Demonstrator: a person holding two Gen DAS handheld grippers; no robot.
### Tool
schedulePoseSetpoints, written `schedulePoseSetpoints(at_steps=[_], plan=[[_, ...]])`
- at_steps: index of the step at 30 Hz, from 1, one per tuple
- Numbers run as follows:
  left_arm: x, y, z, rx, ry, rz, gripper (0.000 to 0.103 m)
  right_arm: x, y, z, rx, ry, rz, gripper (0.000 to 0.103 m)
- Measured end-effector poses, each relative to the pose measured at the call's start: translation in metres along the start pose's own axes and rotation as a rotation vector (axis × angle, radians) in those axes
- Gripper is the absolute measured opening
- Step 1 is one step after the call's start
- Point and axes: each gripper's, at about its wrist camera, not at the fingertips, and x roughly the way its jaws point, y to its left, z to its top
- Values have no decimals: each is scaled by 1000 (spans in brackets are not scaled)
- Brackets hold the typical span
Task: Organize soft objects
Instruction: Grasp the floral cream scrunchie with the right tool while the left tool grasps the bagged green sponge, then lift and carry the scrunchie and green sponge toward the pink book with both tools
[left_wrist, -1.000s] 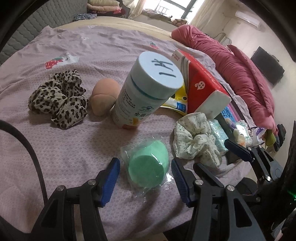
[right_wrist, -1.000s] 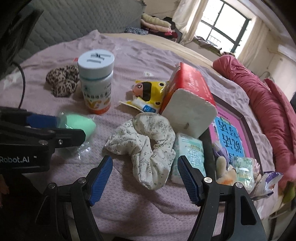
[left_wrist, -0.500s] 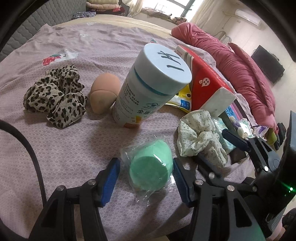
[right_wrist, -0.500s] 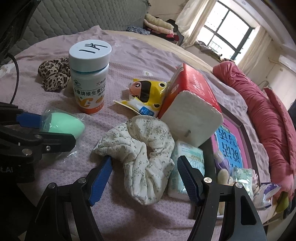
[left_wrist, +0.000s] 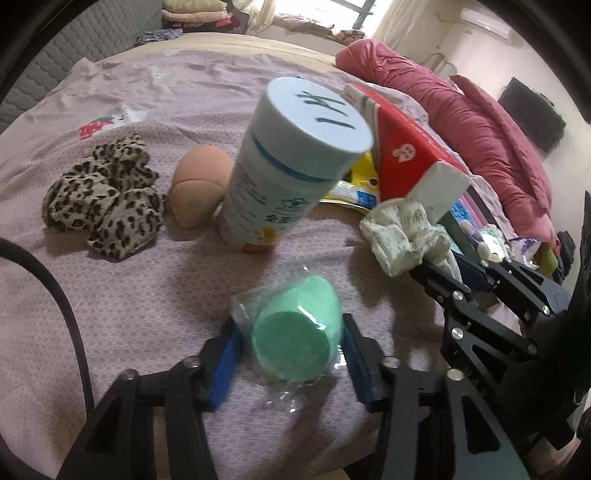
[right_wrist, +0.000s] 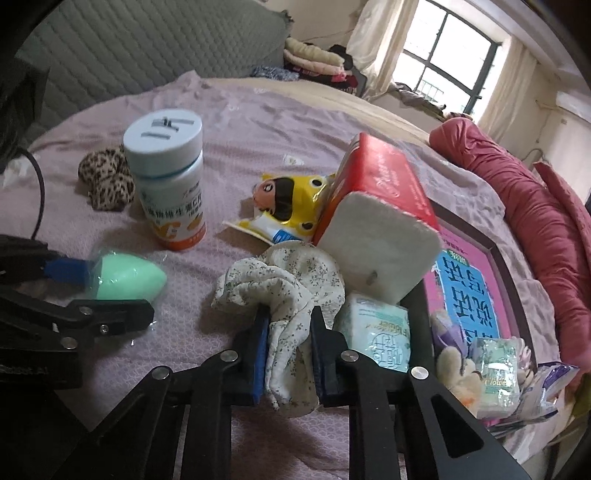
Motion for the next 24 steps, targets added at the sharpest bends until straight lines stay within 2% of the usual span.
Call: schedulePoseSetpoints(at_steps=[6,16,24], plan=[[-2,-6,-2,22,-11,7,42,-12,-2,2,21,-42,18,19],[-23,-9,-5,19,-70,-5,41,-32,-11,1,97,-92,65,19],[-46,-24,-10,62,-123,41,41,-55,-16,2,127,-161,87,19]])
